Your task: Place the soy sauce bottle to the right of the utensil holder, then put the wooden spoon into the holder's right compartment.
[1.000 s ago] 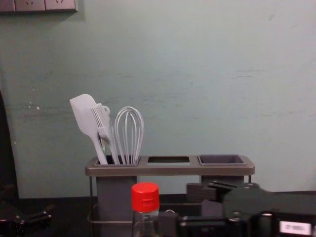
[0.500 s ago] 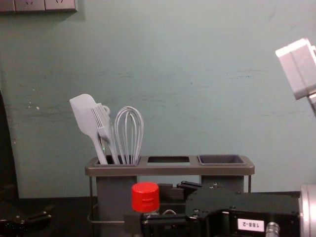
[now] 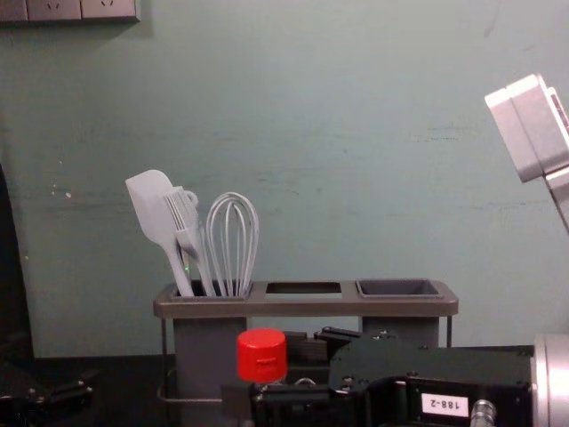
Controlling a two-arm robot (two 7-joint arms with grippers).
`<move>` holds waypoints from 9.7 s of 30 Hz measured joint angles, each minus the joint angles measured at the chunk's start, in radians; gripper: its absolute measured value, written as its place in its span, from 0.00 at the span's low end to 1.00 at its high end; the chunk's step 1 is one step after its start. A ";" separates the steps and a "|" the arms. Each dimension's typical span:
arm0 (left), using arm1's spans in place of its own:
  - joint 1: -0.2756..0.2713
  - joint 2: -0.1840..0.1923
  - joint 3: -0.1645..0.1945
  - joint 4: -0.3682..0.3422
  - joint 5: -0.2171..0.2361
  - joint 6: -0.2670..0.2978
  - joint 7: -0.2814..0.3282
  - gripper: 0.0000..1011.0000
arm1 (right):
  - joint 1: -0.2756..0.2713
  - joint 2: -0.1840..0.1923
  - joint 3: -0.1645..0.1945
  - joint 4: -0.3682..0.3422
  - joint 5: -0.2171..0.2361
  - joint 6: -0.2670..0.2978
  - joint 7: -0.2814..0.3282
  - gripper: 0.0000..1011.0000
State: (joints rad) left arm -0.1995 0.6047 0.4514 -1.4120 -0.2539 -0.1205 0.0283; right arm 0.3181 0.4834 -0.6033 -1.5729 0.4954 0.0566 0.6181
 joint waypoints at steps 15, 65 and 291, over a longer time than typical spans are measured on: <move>0.000 0.000 0.000 0.000 0.000 0.000 0.000 0.99 | -0.002 0.002 0.002 -0.003 0.002 -0.001 0.001 0.57; 0.000 0.000 0.000 0.000 0.000 0.000 0.000 0.99 | -0.399 0.335 0.397 -0.340 0.213 -0.060 -0.133 0.38; 0.000 0.000 0.000 0.000 0.000 0.000 0.000 0.99 | 0.093 -0.005 -0.110 -0.059 -0.258 0.701 -0.200 0.99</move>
State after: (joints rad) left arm -0.1995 0.6047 0.4514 -1.4120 -0.2539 -0.1205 0.0283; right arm 0.4109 0.4787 -0.7131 -1.6319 0.2376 0.7572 0.4186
